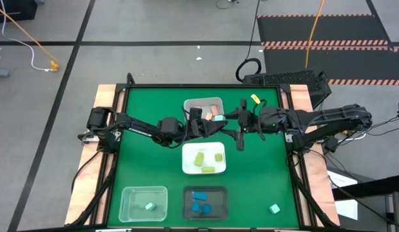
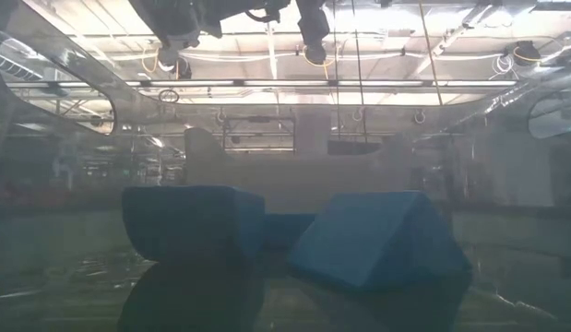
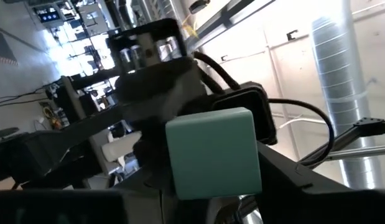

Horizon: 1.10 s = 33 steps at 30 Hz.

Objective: Sort & place blocks by color
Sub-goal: Put the left light blue block into the transparent bin

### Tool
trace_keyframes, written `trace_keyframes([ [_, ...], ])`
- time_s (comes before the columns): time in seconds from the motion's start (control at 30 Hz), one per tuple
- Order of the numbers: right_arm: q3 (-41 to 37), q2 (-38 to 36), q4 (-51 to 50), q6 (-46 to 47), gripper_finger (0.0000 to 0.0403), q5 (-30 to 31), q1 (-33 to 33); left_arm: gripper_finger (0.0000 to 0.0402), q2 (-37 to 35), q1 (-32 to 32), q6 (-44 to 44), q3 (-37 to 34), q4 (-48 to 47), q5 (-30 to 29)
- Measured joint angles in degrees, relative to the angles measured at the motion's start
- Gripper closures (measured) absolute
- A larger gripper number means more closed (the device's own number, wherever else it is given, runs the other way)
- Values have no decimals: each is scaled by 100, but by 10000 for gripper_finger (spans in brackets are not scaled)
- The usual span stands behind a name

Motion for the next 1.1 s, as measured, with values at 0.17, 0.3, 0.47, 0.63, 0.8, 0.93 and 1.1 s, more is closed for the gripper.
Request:
trace_keyframes([
  [0.17, -11, -107, -749, 741, 126, -206, 4, 259, -24, 28, -13, 7, 51, -4],
  [0.3, -11, -305, -1665, 1439, 116, -301, 4, 259, -22, 108, 16, 7, 2, -6],
  [0.47, -11, -439, -2743, 2730, 127, -779, 4, 249, -22, 220, -58, 7, 35, -6],
  [0.63, -145, -444, -3690, 3599, 140, -1193, 17, 259, -22, 182, -106, 7, 144, -10],
  [0.8, -757, -444, -4103, 4266, 152, -2145, 126, 255, -15, -120, -255, 7, 79, 213],
  [0.93, -1411, -439, -3863, 4845, 161, -3270, 444, 250, -7, -481, -504, 7, -93, 359],
  [1.1, -1919, -439, -2346, 6003, 173, -3853, 1265, 258, -7, -991, -878, 6, -312, 442],
])
